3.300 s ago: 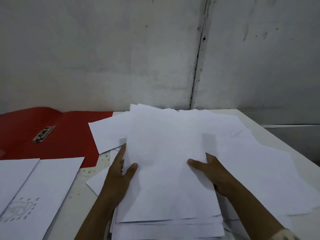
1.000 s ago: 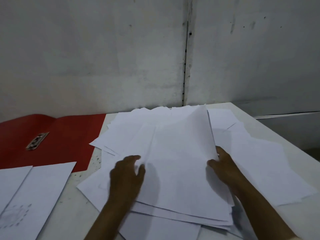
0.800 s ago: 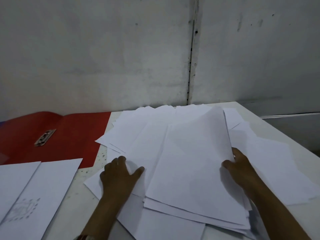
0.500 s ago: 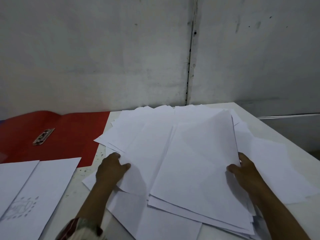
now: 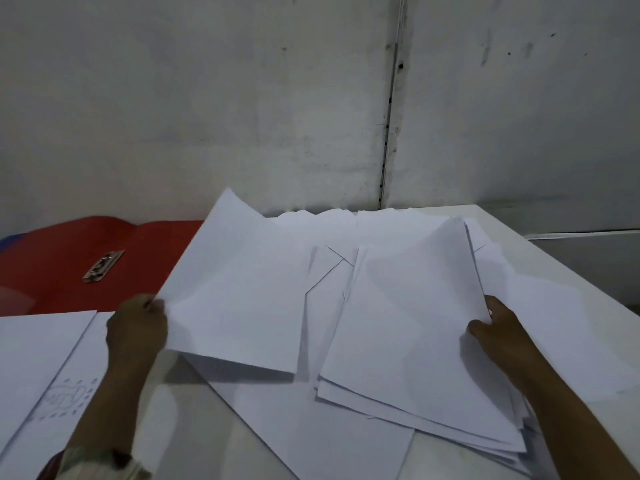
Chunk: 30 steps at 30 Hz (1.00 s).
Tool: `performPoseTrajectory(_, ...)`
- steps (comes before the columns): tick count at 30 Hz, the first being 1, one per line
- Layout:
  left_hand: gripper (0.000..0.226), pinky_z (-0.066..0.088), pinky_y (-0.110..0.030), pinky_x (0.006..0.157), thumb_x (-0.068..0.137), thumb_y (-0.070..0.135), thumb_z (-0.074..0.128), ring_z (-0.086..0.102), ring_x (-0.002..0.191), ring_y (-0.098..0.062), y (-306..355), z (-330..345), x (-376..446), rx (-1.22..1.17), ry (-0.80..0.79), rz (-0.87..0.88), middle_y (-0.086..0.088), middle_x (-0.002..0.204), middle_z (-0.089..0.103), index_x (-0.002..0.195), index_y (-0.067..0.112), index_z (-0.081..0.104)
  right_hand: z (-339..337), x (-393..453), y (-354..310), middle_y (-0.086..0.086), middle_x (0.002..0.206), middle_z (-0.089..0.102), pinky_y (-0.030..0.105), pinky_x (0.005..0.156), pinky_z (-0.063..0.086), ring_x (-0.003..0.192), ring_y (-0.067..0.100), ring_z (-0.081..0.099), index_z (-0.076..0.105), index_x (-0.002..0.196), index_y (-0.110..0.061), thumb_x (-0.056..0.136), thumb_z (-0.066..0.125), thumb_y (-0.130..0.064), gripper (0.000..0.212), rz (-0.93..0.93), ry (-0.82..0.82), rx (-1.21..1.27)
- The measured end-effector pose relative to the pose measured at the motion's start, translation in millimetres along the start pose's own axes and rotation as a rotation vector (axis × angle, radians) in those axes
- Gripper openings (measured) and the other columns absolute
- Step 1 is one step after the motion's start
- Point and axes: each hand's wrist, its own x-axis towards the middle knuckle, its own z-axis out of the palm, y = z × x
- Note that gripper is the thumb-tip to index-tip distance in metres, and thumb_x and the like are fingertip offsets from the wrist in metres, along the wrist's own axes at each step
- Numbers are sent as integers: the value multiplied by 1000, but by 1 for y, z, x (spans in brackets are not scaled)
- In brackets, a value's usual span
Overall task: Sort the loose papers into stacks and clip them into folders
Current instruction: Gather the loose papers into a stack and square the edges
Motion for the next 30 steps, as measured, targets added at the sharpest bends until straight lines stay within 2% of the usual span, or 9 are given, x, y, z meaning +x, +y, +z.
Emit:
performPoseTrajectory(6, 27, 41, -40, 85, 94, 11, 46, 54, 99, -41, 13, 14, -20, -97, -98, -31, -29, 106, 61, 104, -8, 62, 11, -3, -8, 18, 108, 59, 28, 60, 37, 84, 27, 50, 51, 120, 0, 86, 44, 7, 35, -4, -42, 9)
performPoseTrajectory(10, 27, 37, -37, 77, 95, 9, 43, 54, 94, -39, 27, 31, -36, -164, -172, -2, -26, 98, 60, 101, -10, 61, 17, -4, -9, 18, 112, 58, 29, 64, 37, 88, 27, 51, 49, 123, 0, 87, 44, 4, 36, 34, -64, 32)
performPoseTrajectory(12, 28, 36, -36, 78, 95, 8, 43, 53, 96, -38, 34, 33, -41, -212, -168, -15, -27, 105, 60, 106, -11, 60, 17, -6, -9, 18, 116, 59, 28, 62, 39, 87, 27, 51, 50, 119, -1, 87, 44, 4, 33, 51, -68, 46)
performPoseTrajectory(16, 32, 38, -41, 93, 96, 10, 41, 50, 111, -39, 44, 31, -52, -264, -155, -39, -25, 122, 57, 118, -8, 56, 16, -12, -9, 8, 114, 50, 36, 87, 42, 112, 33, 49, 42, 132, -1, 91, 43, 3, 42, 104, -55, 100)
performPoseTrajectory(20, 32, 38, -37, 88, 96, 11, 40, 52, 104, -35, 50, 36, -70, -224, -196, 19, -23, 118, 60, 116, -6, 57, 22, -10, -6, 8, 107, 54, 27, 62, 36, 82, 21, 48, 49, 117, -5, 89, 44, 1, 29, 108, -68, 157)
performPoseTrajectory(22, 30, 35, -31, 82, 96, 11, 40, 51, 94, -26, 55, 40, -79, -221, -228, 60, -21, 115, 61, 114, -4, 58, 25, -10, -5, 8, 103, 54, 23, 58, 34, 73, 12, 46, 48, 109, -9, 89, 44, 0, 22, 111, -86, 180)
performPoseTrajectory(24, 30, 37, -32, 84, 97, 12, 40, 51, 94, -25, 61, 46, -89, -204, -271, 99, -19, 117, 61, 116, -2, 58, 26, -10, -4, 5, 94, 53, 23, 57, 33, 69, 9, 44, 47, 104, -9, 90, 42, -1, 17, 109, -113, 186)
performPoseTrajectory(26, 31, 39, -33, 91, 97, 15, 40, 54, 105, -29, 68, 51, -98, -170, -316, 129, -17, 120, 60, 119, 0, 56, 27, -10, -4, 5, 95, 51, 26, 62, 34, 72, 14, 44, 47, 104, -8, 91, 39, -2, 16, 103, -131, 162)
performPoseTrajectory(30, 37, 38, -33, 100, 97, 25, 40, 52, 119, -27, 79, 58, -115, -44, -376, 188, -10, 132, 55, 130, 10, 51, 29, -11, -9, 6, 130, 47, 28, 93, 35, 110, 23, 46, 36, 137, -8, 98, 34, -14, 40, 47, -105, 108)
